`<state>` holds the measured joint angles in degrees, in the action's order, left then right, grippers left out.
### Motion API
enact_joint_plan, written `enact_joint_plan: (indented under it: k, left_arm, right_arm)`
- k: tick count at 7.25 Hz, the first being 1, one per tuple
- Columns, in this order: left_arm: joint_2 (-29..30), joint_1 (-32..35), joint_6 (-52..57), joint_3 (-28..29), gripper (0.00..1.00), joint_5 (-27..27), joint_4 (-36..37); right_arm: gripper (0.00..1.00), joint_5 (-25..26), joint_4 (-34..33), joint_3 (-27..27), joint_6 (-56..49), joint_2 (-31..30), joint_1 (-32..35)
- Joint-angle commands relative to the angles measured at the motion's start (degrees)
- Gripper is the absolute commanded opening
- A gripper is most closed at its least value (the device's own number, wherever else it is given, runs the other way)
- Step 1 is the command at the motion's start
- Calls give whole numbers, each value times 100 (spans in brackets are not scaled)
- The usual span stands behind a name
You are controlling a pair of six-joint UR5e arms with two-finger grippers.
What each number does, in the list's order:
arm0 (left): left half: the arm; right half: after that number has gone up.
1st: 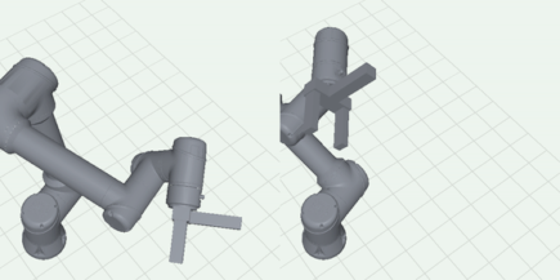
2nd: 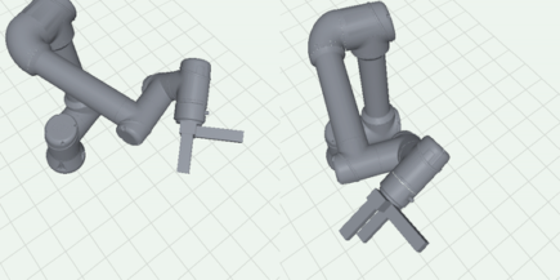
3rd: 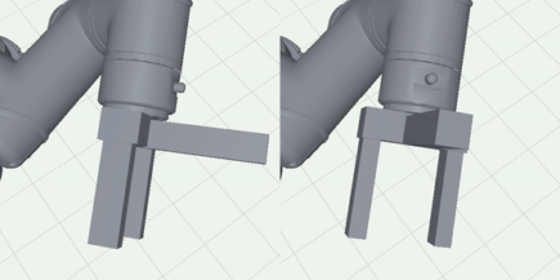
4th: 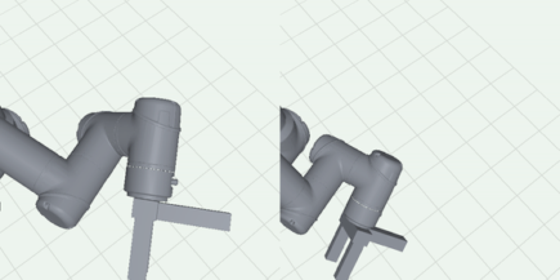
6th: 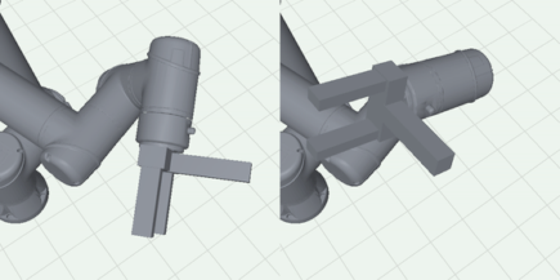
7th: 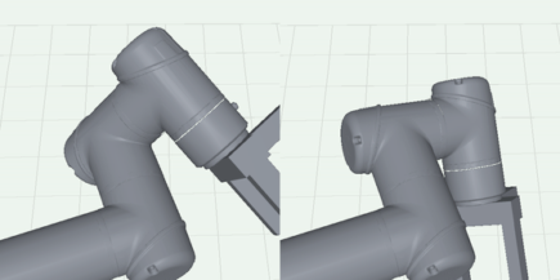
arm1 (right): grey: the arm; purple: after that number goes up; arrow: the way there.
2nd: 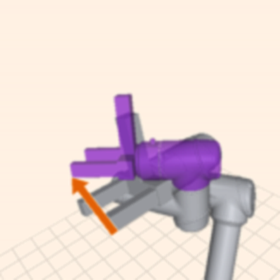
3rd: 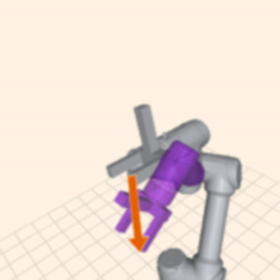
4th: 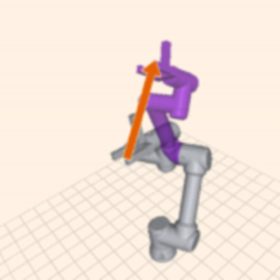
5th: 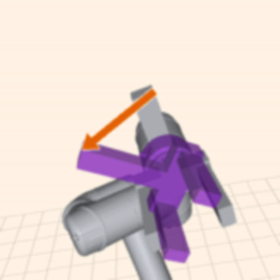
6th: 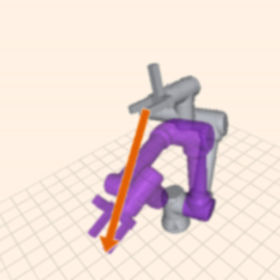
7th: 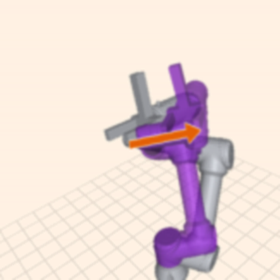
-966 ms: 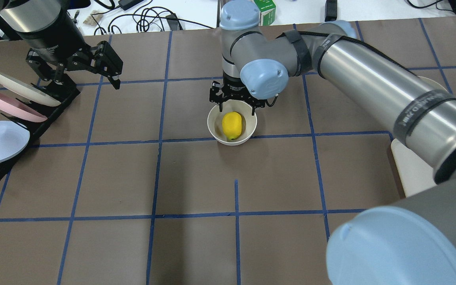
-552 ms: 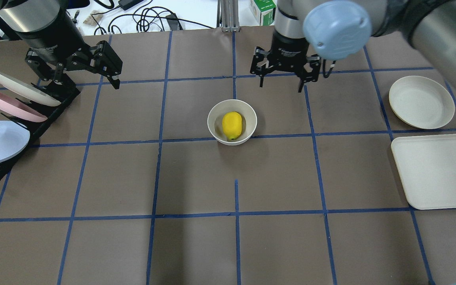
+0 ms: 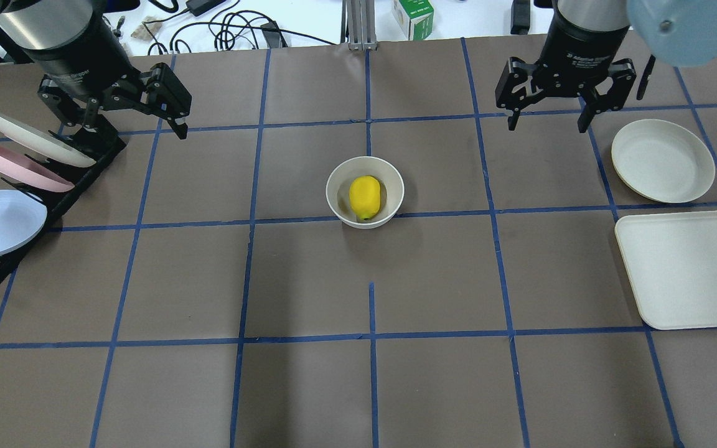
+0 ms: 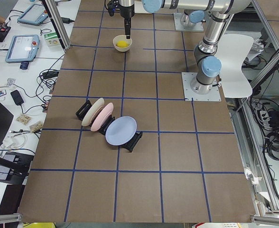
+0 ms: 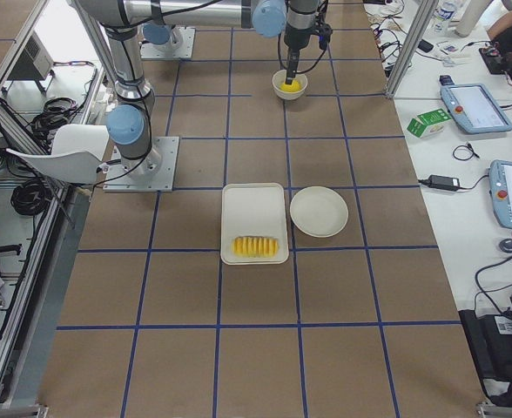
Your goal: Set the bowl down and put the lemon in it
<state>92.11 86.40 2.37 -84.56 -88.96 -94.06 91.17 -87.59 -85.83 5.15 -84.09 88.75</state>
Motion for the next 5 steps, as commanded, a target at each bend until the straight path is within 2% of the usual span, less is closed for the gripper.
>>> enact_joint_plan:
  k: [1,5]
  left_arm:
    - [9,0,0,1,100,-7,10]
    - [-61,0,0,-17,100,-16,10]
  right_arm:
    - [100,-12,-91,-695,-137,-554,-86]
    - [100,-38,-74,-672,-102,-705,-59]
